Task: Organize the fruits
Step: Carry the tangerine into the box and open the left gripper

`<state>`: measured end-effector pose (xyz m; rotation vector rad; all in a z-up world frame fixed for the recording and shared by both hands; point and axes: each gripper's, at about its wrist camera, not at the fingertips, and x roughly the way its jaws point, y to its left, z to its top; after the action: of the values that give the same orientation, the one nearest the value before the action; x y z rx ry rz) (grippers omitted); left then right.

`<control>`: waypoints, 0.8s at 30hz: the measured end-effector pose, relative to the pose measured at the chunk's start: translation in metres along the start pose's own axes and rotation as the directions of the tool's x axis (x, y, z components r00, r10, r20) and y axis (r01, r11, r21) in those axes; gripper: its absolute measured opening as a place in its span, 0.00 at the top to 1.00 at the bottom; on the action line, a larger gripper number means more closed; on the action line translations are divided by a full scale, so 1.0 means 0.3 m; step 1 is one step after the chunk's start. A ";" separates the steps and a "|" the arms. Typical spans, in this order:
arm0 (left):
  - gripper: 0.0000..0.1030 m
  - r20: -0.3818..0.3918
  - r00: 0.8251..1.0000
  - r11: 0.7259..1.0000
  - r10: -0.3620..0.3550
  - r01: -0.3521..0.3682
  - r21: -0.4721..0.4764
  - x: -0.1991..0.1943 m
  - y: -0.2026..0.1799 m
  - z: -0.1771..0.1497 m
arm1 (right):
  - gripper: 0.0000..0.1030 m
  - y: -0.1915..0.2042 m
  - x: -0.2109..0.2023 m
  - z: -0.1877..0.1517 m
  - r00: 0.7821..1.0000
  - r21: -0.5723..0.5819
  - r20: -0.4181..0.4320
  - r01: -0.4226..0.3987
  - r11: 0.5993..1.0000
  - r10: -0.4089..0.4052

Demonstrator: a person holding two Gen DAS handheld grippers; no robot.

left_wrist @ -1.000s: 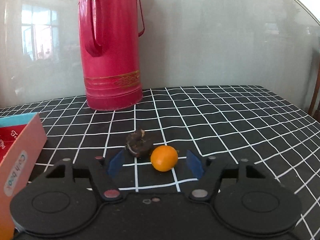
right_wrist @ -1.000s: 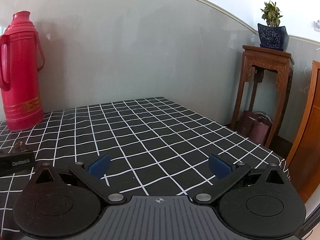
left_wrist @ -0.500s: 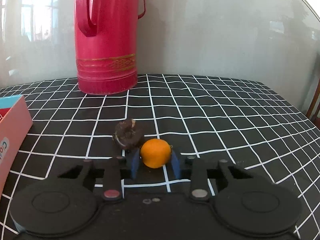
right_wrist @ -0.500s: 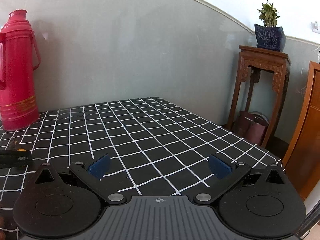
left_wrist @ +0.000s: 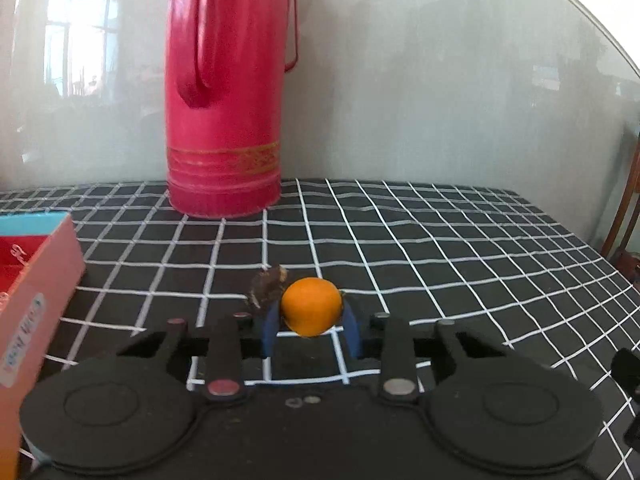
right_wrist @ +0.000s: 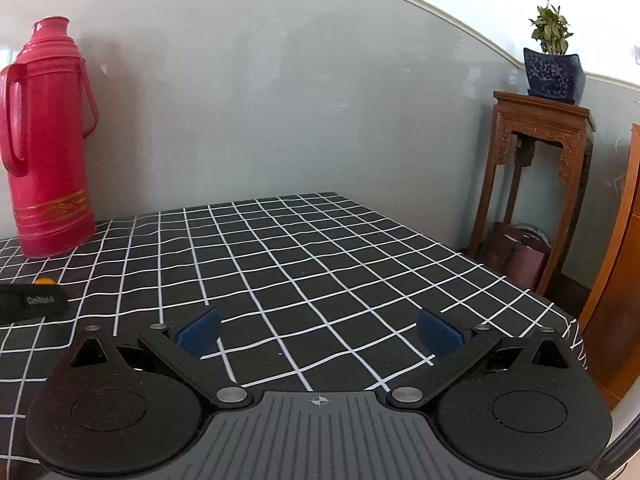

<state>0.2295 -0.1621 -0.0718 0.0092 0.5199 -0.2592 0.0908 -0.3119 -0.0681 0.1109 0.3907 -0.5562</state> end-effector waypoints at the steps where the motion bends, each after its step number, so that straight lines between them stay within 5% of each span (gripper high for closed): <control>1: 0.76 0.010 1.000 1.000 0.006 -0.006 0.002 -0.012 0.007 0.004 | 0.00 0.007 -0.002 0.000 1.000 -0.002 0.001 -0.005 1.000 0.005; 15: 0.76 0.128 0.968 0.977 0.214 -0.211 -0.037 -0.238 0.283 0.038 | 0.00 0.192 -0.045 0.003 0.987 -0.051 0.013 -0.159 0.986 0.159; 24: 0.76 0.016 0.911 0.899 0.412 -0.404 -0.171 -0.269 0.602 0.018 | 0.00 0.357 -0.064 -0.012 0.961 -0.096 -0.007 -0.276 0.956 0.276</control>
<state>0.2094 0.0318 -0.0377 -0.0483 0.4741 0.1962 0.1318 -0.2113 -0.0641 0.0694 0.3873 -0.2610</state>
